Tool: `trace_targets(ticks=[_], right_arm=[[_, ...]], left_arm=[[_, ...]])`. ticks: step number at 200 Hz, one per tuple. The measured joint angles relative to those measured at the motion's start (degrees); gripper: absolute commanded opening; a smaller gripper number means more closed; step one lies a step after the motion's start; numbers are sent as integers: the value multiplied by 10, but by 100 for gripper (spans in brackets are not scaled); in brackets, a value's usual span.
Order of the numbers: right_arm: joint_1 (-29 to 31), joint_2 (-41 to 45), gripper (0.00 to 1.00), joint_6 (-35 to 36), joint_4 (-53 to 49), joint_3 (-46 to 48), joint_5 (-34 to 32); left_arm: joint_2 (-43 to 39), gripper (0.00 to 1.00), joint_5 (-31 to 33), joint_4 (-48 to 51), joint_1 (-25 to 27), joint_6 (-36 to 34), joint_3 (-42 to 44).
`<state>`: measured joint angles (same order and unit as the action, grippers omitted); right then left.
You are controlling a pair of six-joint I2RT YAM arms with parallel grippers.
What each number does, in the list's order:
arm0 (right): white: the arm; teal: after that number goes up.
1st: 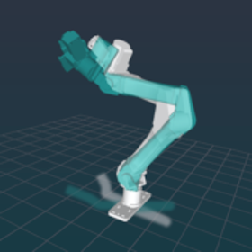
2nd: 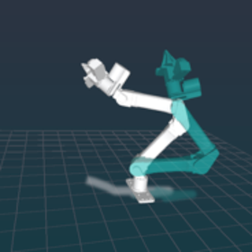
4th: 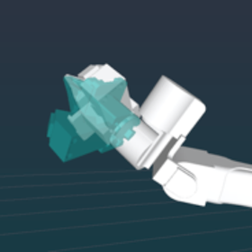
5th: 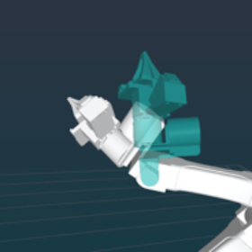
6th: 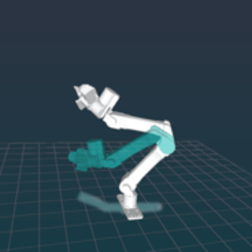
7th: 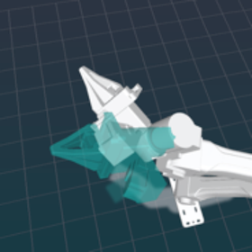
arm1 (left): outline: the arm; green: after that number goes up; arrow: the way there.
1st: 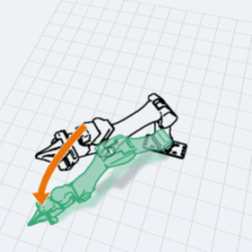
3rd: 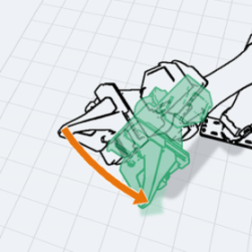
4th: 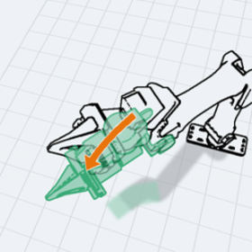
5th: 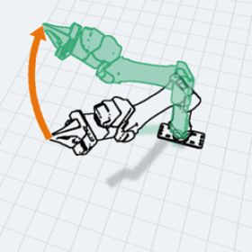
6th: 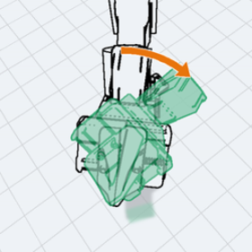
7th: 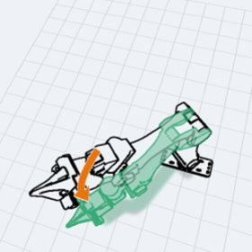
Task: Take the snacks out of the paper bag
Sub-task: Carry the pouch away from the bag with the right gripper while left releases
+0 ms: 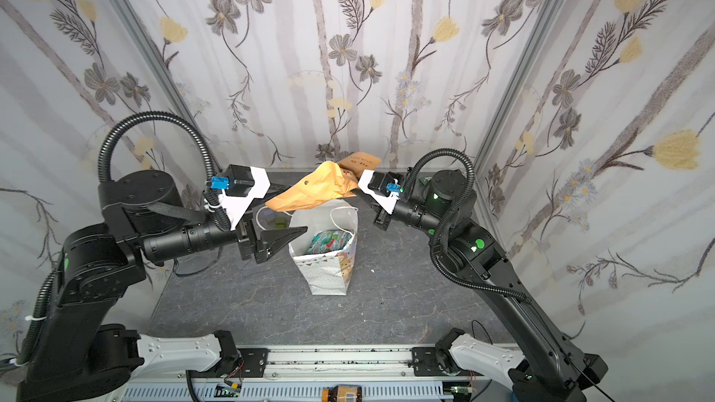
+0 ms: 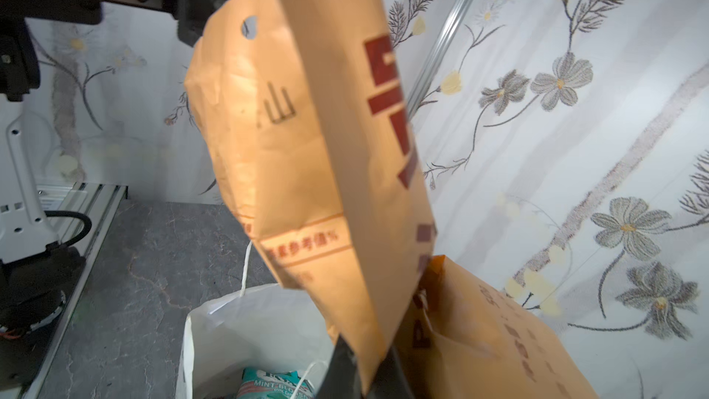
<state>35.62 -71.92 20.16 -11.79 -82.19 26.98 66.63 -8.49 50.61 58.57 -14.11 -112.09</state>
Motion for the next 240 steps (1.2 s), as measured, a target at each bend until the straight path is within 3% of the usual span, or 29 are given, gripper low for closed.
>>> trace_targets(ticks=[16,103,152,240], right_arm=[[-27,-13,0,-59,5,-13,-4],[-192,-67,0,-350,38,-19,1],[-288,-96,0,-485,100,61,42],[-408,-176,0,-645,257,211,92]], left_arm=[[-14,100,12,-10,0,7,22],[-70,100,59,-35,0,37,128],[-71,100,78,-37,0,47,150],[-70,100,89,-37,0,49,161]])
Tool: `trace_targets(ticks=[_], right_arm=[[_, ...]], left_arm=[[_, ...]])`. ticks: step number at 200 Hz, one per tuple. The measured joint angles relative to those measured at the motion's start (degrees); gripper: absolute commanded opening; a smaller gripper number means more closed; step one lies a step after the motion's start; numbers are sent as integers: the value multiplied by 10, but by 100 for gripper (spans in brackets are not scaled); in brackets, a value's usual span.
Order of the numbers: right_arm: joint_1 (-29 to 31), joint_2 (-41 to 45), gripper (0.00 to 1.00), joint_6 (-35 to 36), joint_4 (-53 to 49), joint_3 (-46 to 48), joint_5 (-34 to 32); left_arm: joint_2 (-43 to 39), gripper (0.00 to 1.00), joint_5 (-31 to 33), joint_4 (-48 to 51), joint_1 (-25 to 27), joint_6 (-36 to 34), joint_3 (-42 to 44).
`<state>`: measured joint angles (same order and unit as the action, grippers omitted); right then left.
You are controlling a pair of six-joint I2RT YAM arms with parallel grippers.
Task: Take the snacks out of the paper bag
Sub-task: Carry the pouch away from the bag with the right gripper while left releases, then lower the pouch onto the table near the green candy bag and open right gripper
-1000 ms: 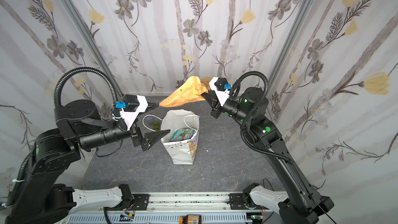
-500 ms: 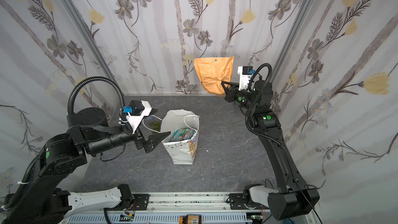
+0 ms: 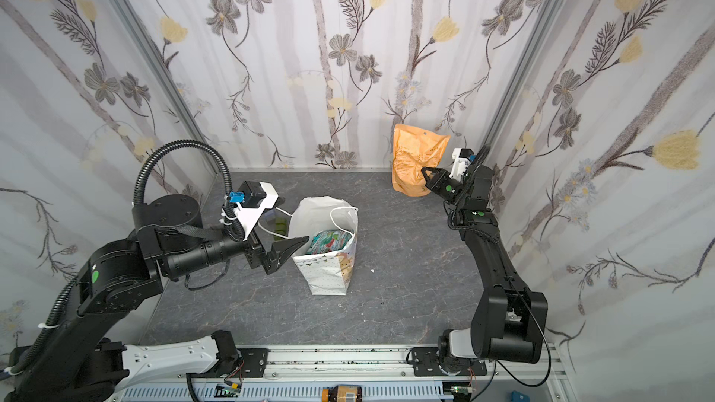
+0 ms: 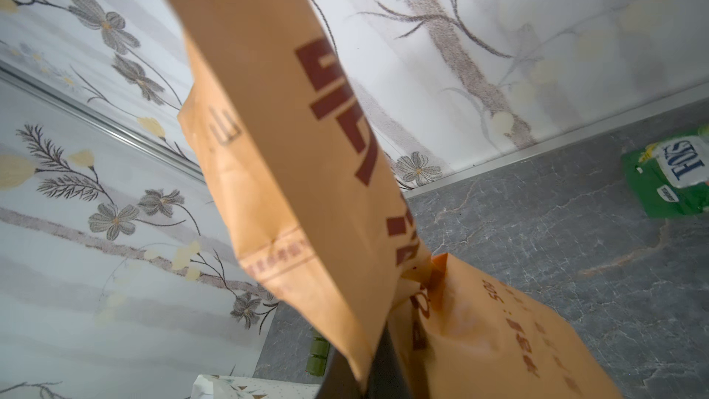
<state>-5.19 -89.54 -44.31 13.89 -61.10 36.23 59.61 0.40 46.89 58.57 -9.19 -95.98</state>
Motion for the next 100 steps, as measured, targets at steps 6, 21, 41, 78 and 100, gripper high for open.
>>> trace_targets(ticks=[6,21,41,78,100], right_arm=[[-6,-3,0,-13,11,11,0],[-19,-10,0,-42,37,34,-1],[-40,-26,0,-80,75,62,-3],[-77,-68,0,-151,129,110,-9],[-95,-97,0,-175,147,119,-9]], left_arm=[[1,100,0,0,0,0,0],[3,100,1,0,0,0,0],[7,100,5,0,0,0,1],[11,100,11,0,0,0,4],[10,100,11,-1,0,0,4]])
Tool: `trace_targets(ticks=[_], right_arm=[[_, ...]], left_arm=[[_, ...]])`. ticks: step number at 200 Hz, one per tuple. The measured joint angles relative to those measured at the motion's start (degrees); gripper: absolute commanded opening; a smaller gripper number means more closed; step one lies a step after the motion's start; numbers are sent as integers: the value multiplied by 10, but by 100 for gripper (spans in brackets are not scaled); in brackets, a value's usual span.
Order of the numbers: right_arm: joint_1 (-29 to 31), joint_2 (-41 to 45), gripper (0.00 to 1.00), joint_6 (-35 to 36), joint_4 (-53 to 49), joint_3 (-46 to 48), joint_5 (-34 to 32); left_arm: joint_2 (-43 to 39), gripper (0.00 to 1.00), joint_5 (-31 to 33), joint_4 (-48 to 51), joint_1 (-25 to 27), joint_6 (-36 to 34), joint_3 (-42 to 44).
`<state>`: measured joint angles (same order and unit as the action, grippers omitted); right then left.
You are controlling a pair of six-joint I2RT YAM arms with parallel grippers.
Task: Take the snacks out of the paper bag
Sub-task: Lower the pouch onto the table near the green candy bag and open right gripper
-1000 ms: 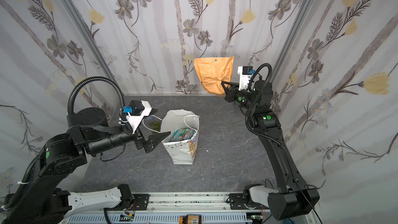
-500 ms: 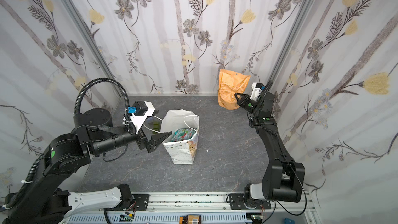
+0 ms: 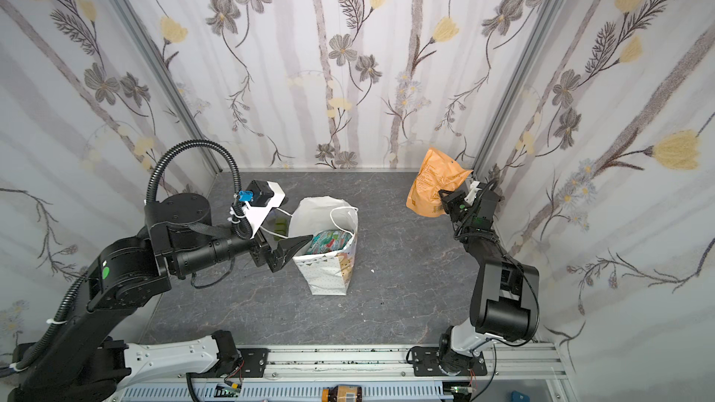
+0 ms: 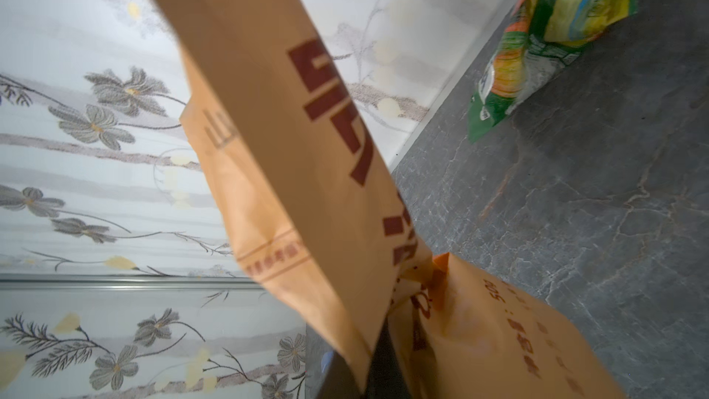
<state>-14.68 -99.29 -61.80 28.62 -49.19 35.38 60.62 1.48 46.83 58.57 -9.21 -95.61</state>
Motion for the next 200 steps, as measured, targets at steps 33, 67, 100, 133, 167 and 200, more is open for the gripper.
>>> trace_targets(ticks=[33,67,100,133,167,200], right_arm=[[-23,-42,0,-14,28,16,1],[-36,-91,11,-15,35,23,3],[-46,-131,23,0,45,19,12],[-54,-147,47,23,45,12,17],[-68,-140,66,48,33,11,14],[-75,-102,77,77,-4,11,0]], left_arm=[[-4,100,1,-3,0,0,1],[-4,100,4,-4,0,0,6],[-3,100,5,-6,0,2,7],[-5,100,8,-12,0,3,14],[-8,100,13,-15,0,5,19],[-8,100,14,-16,0,5,19]])
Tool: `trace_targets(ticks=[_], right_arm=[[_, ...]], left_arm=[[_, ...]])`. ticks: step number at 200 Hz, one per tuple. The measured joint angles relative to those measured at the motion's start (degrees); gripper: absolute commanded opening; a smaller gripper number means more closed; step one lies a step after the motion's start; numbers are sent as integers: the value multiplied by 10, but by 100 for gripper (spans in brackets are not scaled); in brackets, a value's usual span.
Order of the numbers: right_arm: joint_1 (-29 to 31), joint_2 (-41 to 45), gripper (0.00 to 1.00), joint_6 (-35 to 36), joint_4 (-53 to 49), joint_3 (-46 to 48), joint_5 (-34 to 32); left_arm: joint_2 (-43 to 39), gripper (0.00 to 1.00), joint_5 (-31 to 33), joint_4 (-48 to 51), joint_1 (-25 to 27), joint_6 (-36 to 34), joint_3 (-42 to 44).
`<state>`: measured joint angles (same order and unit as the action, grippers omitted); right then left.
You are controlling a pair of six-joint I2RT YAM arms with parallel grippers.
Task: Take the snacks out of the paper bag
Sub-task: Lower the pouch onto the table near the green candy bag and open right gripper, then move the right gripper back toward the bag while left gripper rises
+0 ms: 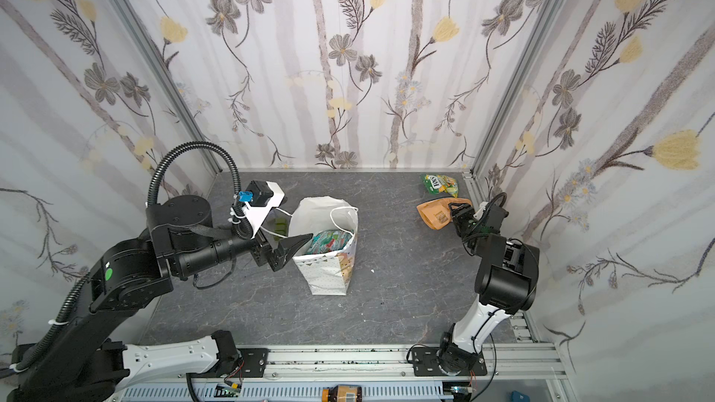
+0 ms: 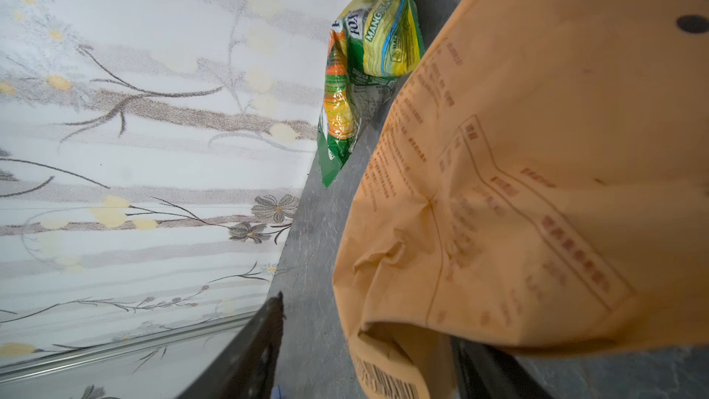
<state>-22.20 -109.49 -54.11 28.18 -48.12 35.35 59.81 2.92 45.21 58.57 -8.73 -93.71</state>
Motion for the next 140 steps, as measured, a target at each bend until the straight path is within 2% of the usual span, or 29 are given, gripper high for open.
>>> trace_targets(ticks=[11,34,99,140], right_arm=[[-5,22,79,15,-18,0,-5],[-14,76,92,45,-59,-2,-24],[-17,279,91,109,-162,-37,-44],[47,412,94,134,-199,-79,-38]], left_arm=[[1,100,0,0,0,0,0],[5,100,4,-2,0,0,0],[26,100,41,-16,0,2,-10],[68,100,107,-12,-3,18,-54]])
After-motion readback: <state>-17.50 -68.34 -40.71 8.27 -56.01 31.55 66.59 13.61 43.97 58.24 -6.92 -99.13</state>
